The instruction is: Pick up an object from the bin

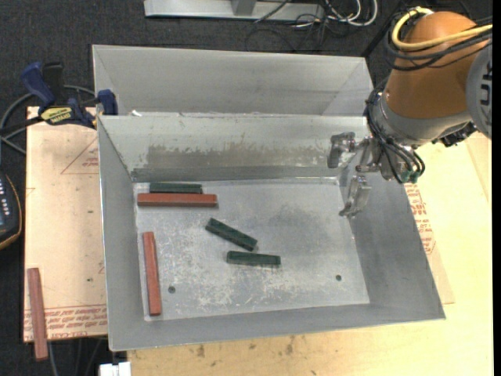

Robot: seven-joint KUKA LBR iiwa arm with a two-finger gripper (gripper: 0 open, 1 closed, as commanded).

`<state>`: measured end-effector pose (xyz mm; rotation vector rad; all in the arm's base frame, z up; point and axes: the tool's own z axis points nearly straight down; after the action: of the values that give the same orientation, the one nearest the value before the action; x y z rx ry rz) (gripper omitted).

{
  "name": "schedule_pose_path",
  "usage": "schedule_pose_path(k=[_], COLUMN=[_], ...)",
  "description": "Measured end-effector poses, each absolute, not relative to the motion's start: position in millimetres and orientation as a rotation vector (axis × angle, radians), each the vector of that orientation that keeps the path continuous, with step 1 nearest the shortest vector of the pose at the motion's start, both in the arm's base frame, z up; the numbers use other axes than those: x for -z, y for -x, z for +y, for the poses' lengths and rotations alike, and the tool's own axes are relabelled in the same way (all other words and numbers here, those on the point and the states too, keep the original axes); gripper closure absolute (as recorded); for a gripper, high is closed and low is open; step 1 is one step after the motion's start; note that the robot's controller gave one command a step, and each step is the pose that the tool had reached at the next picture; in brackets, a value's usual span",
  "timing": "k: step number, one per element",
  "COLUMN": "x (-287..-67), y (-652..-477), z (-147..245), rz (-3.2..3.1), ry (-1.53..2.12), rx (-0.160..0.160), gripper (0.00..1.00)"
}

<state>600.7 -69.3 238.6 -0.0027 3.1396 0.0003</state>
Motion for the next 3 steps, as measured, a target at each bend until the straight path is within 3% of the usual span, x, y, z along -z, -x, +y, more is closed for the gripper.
schedule_pose_path(k=[1, 2, 3], x=[-158.4, -112.6, -163.4], y=[-656.6, -602.7, -619.2], z=[-44.2, 21.0, 28.5], rz=[3.126, 3.078, 2.926], ry=[0.312, 0.647, 1.121], rx=[-0.003, -0.007, 0.001], gripper=[0.00, 0.00, 0.00])
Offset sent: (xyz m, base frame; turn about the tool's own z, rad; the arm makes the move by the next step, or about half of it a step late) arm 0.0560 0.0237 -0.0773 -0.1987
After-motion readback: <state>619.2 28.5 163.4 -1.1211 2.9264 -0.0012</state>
